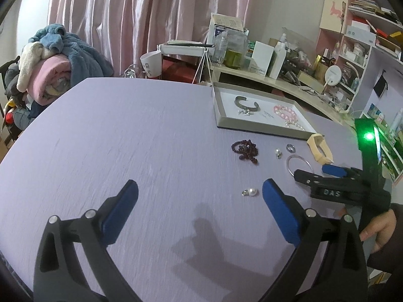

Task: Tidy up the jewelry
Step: 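Reach the right gripper to the silver clasp bangle and grasp it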

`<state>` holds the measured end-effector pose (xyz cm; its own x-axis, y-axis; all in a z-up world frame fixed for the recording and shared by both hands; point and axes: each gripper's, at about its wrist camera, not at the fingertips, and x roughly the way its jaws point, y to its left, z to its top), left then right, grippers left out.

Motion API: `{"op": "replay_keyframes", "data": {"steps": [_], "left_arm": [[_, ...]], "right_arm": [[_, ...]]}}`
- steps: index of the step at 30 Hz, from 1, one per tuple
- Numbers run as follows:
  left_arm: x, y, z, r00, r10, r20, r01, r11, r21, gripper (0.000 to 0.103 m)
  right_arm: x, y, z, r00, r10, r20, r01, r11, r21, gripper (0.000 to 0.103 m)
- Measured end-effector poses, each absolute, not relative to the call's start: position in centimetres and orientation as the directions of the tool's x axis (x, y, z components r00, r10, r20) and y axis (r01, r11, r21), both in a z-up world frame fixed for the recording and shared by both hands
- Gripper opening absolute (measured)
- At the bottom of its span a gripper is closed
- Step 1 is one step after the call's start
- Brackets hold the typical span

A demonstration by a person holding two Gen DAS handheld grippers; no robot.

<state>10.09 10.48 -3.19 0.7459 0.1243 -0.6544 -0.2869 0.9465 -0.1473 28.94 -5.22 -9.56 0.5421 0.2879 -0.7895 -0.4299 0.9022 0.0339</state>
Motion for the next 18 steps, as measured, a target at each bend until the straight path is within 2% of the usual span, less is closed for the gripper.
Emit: {"op": "replay_keyframes", "data": {"steps": [9, 13, 15, 18], "left_arm": [[9.5, 10.6, -3.3, 0.739, 0.129, -0.661, -0.296, 0.944, -0.147, 0.099], [9.4, 10.5, -3.5, 0.736, 0.129, -0.664, -0.292, 0.946, -0.14, 0.099], [9.4, 10.3, -3.5, 0.734, 0.129, -0.667, -0.29, 0.947, -0.136, 0.099], [9.4, 10.2, -3.6, 0.732, 0.128, -0.669, -0.287, 0.949, -0.132, 0.099]], "right_arm": [[29.5, -4.8, -10.2, 0.549, 0.249, -0.798, -0.437, 0.899, -0.02, 0.099], [29.8, -4.7, -10.4, 0.548, 0.259, -0.795, -0.437, 0.9, -0.008, 0.089], [29.9, -4.4, -10.3, 0.549, 0.264, -0.793, -0.443, 0.896, -0.008, 0.08], [30.2, -4.2, -10.2, 0.548, 0.267, -0.793, -0.446, 0.895, -0.007, 0.08]]}}
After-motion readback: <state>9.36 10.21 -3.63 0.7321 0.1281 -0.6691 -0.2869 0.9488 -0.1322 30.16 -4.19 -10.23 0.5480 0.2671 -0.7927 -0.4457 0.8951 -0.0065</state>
